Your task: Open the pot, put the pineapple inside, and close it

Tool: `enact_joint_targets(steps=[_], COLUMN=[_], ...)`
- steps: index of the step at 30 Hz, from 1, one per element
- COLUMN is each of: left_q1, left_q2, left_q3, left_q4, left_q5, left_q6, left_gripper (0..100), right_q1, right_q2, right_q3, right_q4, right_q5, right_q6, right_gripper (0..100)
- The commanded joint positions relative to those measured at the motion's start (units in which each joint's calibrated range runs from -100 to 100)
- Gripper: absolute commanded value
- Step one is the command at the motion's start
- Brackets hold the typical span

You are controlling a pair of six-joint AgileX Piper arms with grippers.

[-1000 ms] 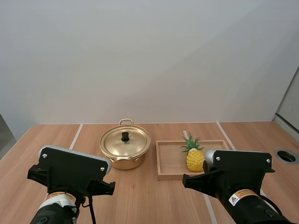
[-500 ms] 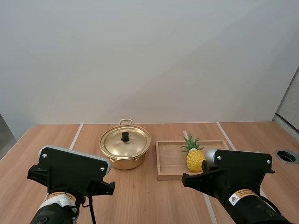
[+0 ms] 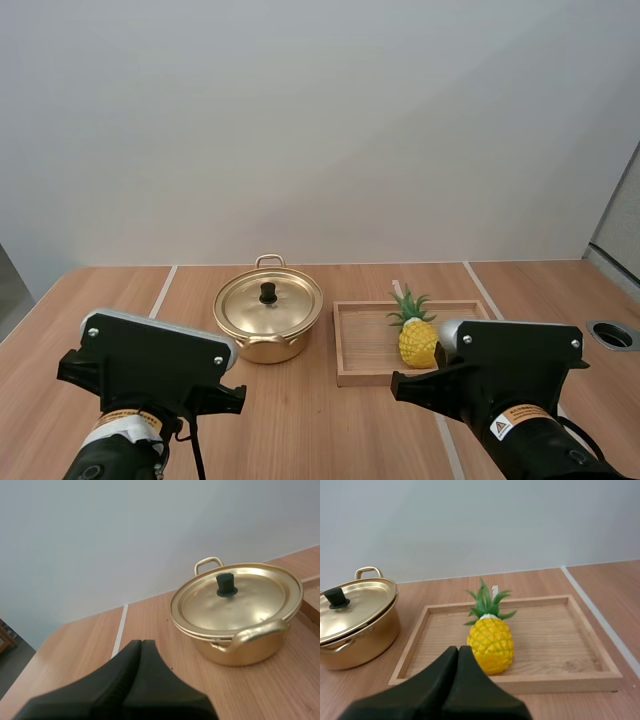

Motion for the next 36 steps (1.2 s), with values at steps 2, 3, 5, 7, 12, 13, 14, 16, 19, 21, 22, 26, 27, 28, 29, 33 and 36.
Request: enact_joint_targets(steps=[2,3,5,7,12,13,14,16,19,21,22,26,27,28,29,33,36], left_q1=[0.00,0.00,0.00,0.00,0.00,0.00,0.00,0.00,0.00,0.00,0.00,0.00,0.00,0.00,0.00,0.00,0.00], left_q2=[-0.36,-0.36,-0.36,-0.36,-0.36,-0.36,-0.36,-0.36,-0.36,-0.36,-0.36,-0.36,-0.36,-0.36,-0.36,-0.36,2.93], left_q3=[0.00,0.00,0.00,0.00,-2.16,-3.73,-5.10,-8.43,-13.31,-15.50,-16.13,-17.79,-17.94,-18.13,-18.42,-21.67,-25.45], left_q4=[-0.02,-0.02,-0.02,-0.02,-0.02,-0.02,-0.02,-0.02,-0.02,-0.02,-0.02,-0.02,-0.02,-0.02,-0.02,-0.42,-0.67], left_q5=[-16.58,-19.64,-26.22,-30.82,-37.28,-38.74,-39.72,-40.58,-40.38,-40.38,-40.38,-40.38,-40.59,-41.16,-41.58,-43.54,-44.95], left_q6=[-0.59,-0.59,-0.68,-0.51,-0.51,-0.51,-0.51,-0.70,-2.76,-3.99,-4.25,-4.23,-4.23,-4.23,-4.23,-4.23,-4.23], left_gripper=[0,0,0,0,0,0,0,0,0,0,0,0,0,0,0,0,0], right_q1=[-0.16,-0.16,-0.16,-0.16,-0.16,-0.16,-0.16,-0.16,-0.16,-0.16,-0.16,-0.16,-0.16,-0.16,-0.16,-0.16,-0.16], right_q2=[-0.35,-0.35,-0.35,-0.35,-0.35,-0.35,-0.35,-0.35,-0.35,-0.35,-0.35,-0.35,-0.35,-0.35,-0.35,0.38,3.78], right_q3=[0.00,0.00,0.00,0.00,0.00,0.00,0.00,0.00,-3.61,-6.44,-7.88,-13.47,-15.24,-16.19,-17.32,-21.98,-26.14], right_q4=[-3.48,-3.48,-3.48,-4.41,-10.62,-11.02,-11.41,-11.85,-11.72,-11.60,-11.60,-10.60,-10.22,-10.24,-10.24,-10.24,-10.24], right_q5=[-13.74,-16.06,-20.68,-24.67,-43.92,-50.00,-54.92,-61.71,-63.01,-62.83,-62.45,-55.80,-54.18,-54.02,-54.02,-53.59,-53.59], right_q6=[0.00,0.00,0.00,-0.55,-0.64,-0.64,-0.64,-0.38,0.00,0.00,0.00,0.00,0.00,0.00,0.00,0.00,0.00], right_gripper=[0,0,0,0,0,0,0,0,0,0,0,0,0,0,0,0,0])
